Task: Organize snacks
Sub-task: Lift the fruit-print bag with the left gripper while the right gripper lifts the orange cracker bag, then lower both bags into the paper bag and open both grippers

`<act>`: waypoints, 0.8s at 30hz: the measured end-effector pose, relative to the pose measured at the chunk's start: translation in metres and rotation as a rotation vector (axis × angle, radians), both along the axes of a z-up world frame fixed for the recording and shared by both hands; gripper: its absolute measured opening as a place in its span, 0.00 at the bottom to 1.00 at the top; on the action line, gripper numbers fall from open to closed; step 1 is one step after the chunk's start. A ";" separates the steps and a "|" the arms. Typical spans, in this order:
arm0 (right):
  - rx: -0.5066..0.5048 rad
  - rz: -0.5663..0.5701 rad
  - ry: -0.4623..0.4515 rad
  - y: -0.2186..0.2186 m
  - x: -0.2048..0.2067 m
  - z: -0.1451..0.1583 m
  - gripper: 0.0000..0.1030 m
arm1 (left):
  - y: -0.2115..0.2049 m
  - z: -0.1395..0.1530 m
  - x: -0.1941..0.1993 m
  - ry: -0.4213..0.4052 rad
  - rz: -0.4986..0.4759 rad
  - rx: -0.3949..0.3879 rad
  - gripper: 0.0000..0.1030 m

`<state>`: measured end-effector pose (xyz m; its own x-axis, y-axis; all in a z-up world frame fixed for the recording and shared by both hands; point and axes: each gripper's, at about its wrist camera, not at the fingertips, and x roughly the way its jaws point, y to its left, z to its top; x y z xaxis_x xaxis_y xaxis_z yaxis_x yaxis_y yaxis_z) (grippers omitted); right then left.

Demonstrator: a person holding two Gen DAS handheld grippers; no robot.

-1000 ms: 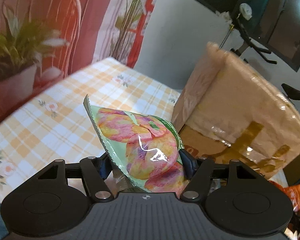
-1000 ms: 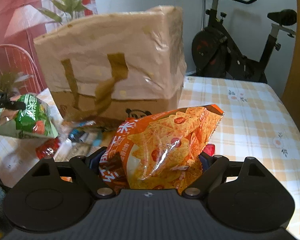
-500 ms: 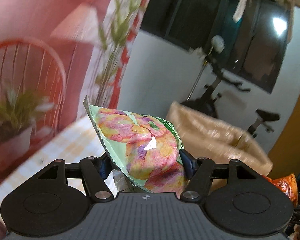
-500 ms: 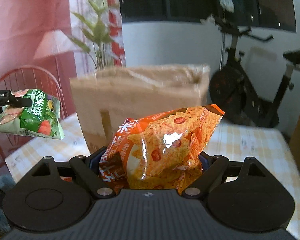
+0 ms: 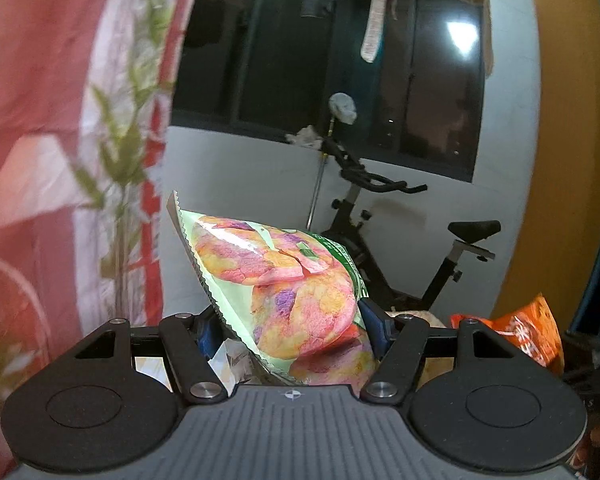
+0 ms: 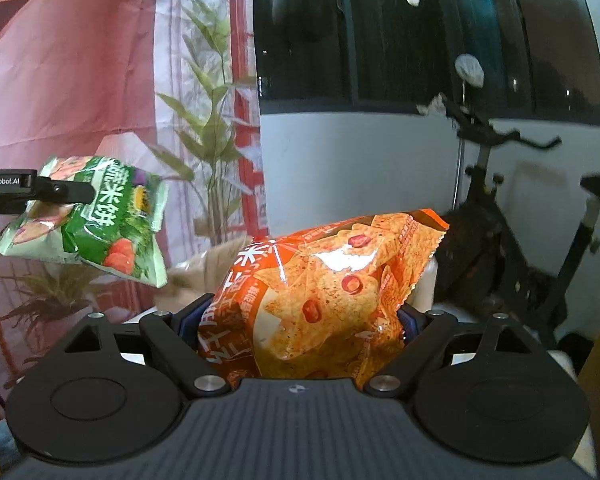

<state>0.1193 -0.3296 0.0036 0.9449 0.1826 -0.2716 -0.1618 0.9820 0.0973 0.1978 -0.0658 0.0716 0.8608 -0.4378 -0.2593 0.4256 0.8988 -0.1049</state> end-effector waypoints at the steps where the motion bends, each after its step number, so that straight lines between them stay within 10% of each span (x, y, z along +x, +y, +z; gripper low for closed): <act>1: -0.009 -0.004 -0.006 -0.001 0.006 0.003 0.85 | -0.007 0.001 0.007 -0.005 -0.009 0.012 0.68; 15: -0.204 -0.063 0.064 -0.009 0.121 0.001 0.85 | -0.111 -0.038 0.100 0.079 -0.089 0.408 0.68; 21: -0.257 -0.061 0.163 -0.008 0.152 -0.027 0.86 | -0.123 -0.057 0.130 0.175 -0.155 0.485 0.71; 24: -0.258 -0.058 0.202 -0.007 0.159 -0.035 0.90 | -0.118 -0.060 0.134 0.172 -0.168 0.467 0.89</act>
<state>0.2787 -0.3362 -0.0314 0.8741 0.0308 -0.4848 -0.1078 0.9854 -0.1317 0.3318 -0.1842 0.0116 0.7168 -0.3700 -0.5911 0.5796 0.7874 0.2100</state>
